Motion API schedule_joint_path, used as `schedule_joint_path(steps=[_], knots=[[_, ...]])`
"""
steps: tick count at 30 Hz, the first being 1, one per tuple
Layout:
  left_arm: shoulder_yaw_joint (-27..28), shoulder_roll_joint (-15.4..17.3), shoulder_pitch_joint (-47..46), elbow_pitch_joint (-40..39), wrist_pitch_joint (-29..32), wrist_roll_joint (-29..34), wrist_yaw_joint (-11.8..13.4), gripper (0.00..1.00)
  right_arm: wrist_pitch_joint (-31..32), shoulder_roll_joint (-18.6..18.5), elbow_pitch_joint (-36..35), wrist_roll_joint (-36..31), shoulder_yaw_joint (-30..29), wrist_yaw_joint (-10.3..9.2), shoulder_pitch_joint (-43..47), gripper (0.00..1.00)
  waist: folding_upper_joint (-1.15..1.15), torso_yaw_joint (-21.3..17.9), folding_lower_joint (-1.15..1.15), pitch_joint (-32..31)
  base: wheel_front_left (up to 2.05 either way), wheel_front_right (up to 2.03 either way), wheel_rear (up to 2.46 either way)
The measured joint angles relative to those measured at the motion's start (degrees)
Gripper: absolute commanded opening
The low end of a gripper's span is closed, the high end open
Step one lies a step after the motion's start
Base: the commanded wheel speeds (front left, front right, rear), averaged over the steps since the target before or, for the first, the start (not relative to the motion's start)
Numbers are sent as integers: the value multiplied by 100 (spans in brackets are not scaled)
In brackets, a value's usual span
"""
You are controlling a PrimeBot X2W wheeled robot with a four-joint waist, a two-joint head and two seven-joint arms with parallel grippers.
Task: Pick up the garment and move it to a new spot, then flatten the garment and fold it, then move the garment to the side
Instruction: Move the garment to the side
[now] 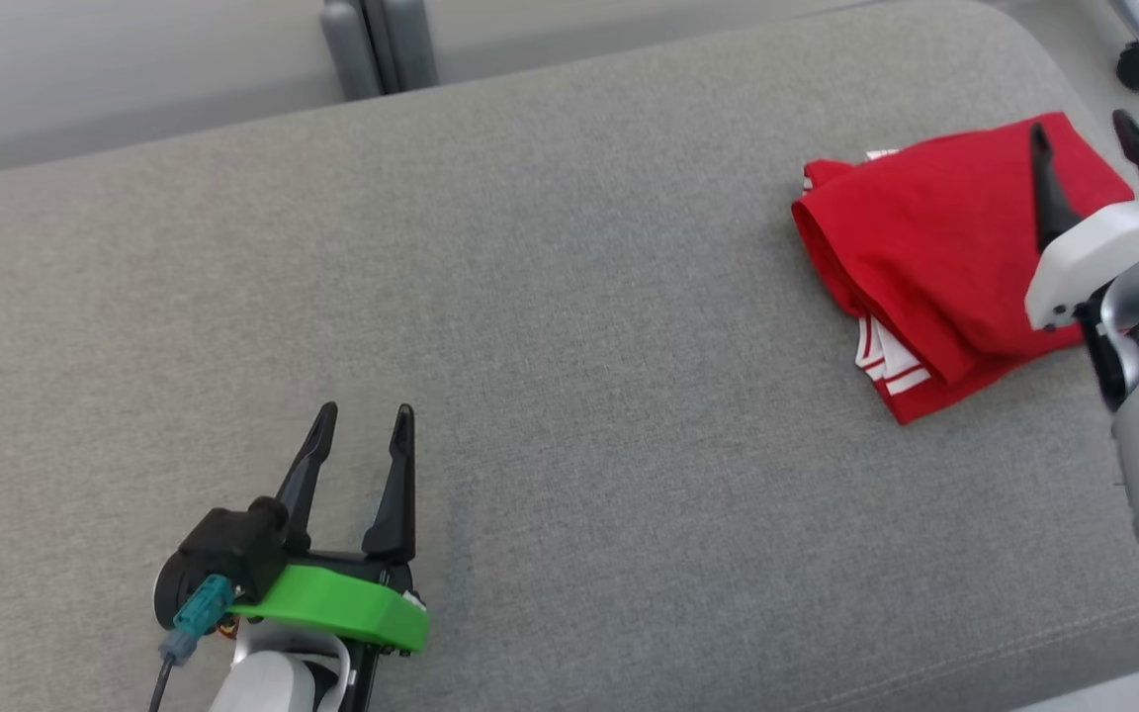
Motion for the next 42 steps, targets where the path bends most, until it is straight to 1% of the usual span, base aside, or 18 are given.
schedule_joint_path(steps=[6,10,13,14,17,19,22,24,29,35,42], knots=[[225,-54,242,52,0,-111,0,100,-166,393,-235,130,100,1,503,100,0,179,0,-458,0,0,0],[452,-83,453,104,0,-87,0,100,-193,665,-530,266,120,0,1006,100,0,382,0,-775,0,0,0],[632,-93,644,129,0,-52,0,100,-198,967,-1103,338,40,1,1590,100,0,636,0,-995,0,0,0],[671,-100,734,147,0,-2,0,100,-198,1073,-1394,297,-34,0,1930,100,0,751,0,-1084,0,0,0],[715,-111,871,190,0,51,0,100,-198,1192,-1767,349,-143,0,2470,100,0,912,0,-1204,0,0,0],[750,-114,950,204,0,49,0,100,-198,1226,-2016,352,-142,0,2790,100,0,999,0,-1272,0,0,0],[770,-118,1072,226,0,42,0,100,-198,1227,-2343,757,11,0,3291,100,0,1112,0,-1361,0,0,0],[765,-120,1138,220,0,14,0,100,-198,1240,-2512,916,93,0,3576,100,0,1162,0,-1401,0,0,0],[665,-123,1318,218,0,-103,54,100,-198,1241,-2904,1058,265,0,4163,100,0,1206,0,-1456,0,0,0],[609,-125,1372,183,0,-151,140,100,-198,1236,-3212,1243,316,0,4560,100,0,1155,0,-1477,0,0,0],[535,-125,1414,185,0,-165,179,100,-198,1237,-3361,1268,397,0,4673,100,0,1101,0,-1487,0,0,0]])
